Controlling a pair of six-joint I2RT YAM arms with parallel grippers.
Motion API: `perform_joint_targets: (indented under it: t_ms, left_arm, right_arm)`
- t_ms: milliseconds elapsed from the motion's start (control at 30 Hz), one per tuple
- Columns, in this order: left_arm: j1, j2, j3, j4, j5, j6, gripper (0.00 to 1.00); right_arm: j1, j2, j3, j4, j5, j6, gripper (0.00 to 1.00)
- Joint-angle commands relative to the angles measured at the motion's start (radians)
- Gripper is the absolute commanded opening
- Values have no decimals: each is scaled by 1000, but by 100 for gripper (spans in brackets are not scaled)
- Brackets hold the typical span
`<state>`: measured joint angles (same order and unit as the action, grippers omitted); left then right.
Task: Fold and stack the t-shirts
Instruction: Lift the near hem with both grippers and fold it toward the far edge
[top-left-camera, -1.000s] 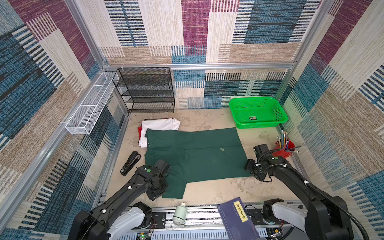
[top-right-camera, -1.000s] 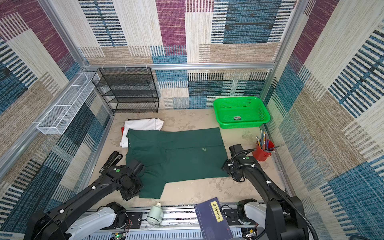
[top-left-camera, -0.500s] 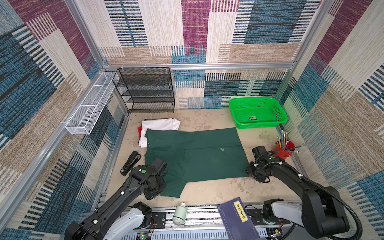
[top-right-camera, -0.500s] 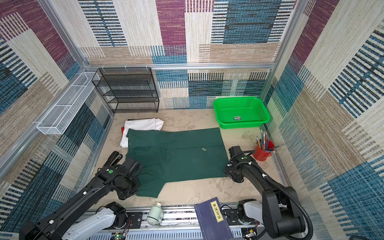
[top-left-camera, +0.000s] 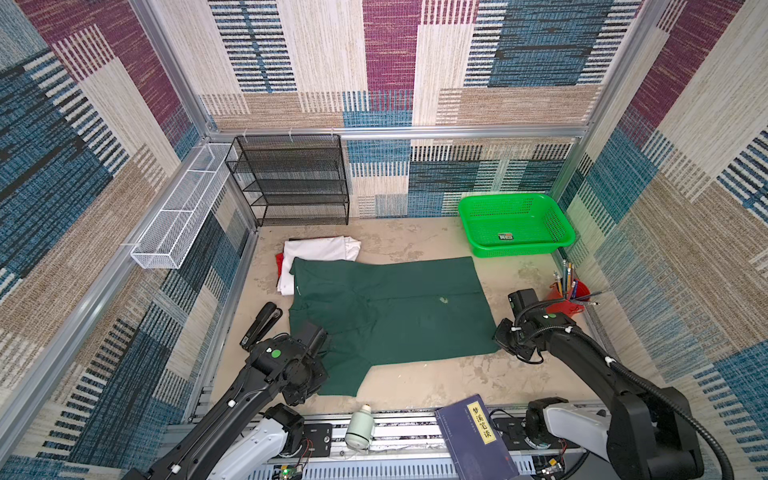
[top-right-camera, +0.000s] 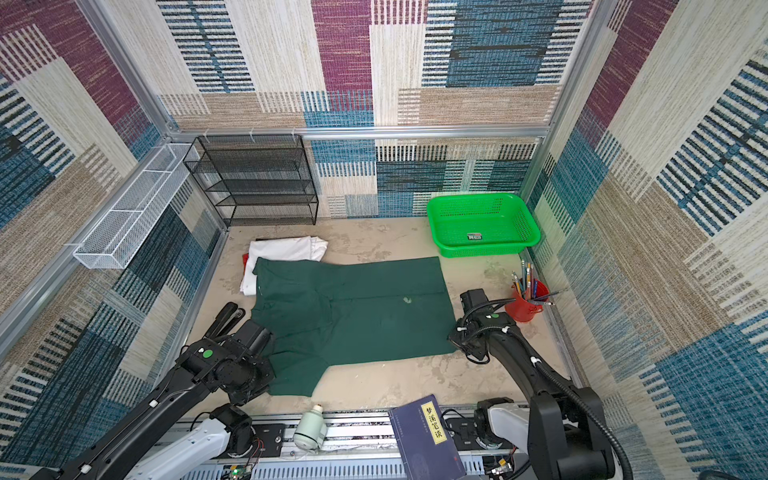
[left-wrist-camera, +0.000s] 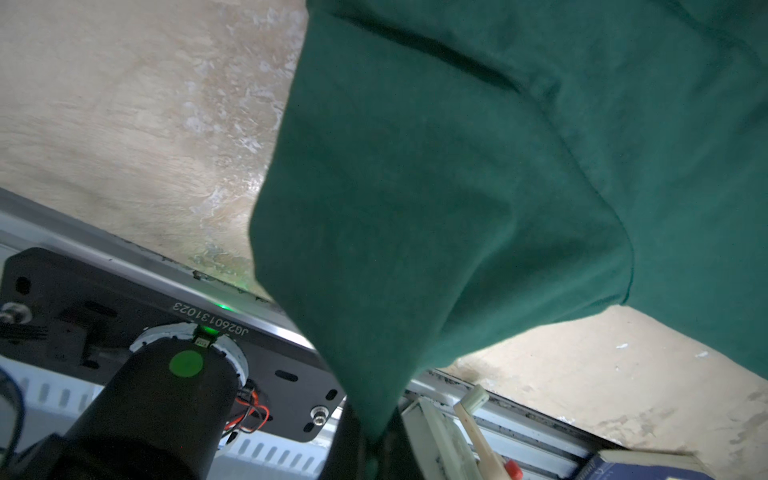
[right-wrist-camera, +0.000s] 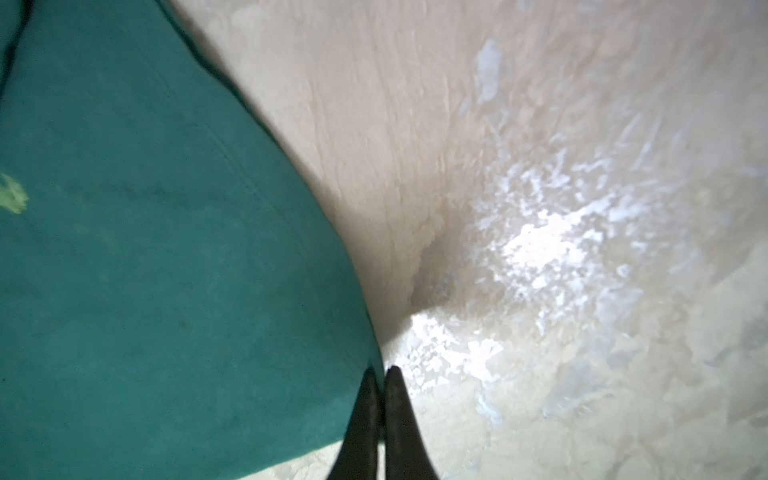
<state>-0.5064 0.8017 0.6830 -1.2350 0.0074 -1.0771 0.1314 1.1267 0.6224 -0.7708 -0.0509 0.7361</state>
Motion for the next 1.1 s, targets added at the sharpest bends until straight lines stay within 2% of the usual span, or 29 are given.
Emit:
perform_joint_targets:
  t_ms: [0, 200, 467, 833, 1067]
  left_arm:
    - [0, -25, 4, -64, 4, -41, 2]
    - [0, -10, 42, -24, -10, -1, 1]
    - [29, 144, 177, 23, -31, 112, 0]
    - [295, 341, 378, 80, 3, 350, 0]
    - [374, 504, 509, 121, 19, 435, 0]
  right_arm:
    - [0, -31, 20, -68, -6, 12, 0]
    - [-4, -37, 43, -71, -20, 7, 0]
    - [-25, 19, 143, -59, -23, -25, 0]
    - [-42, 177, 276, 17, -55, -58, 0]
    - [-55, 321, 373, 54, -55, -72, 1]
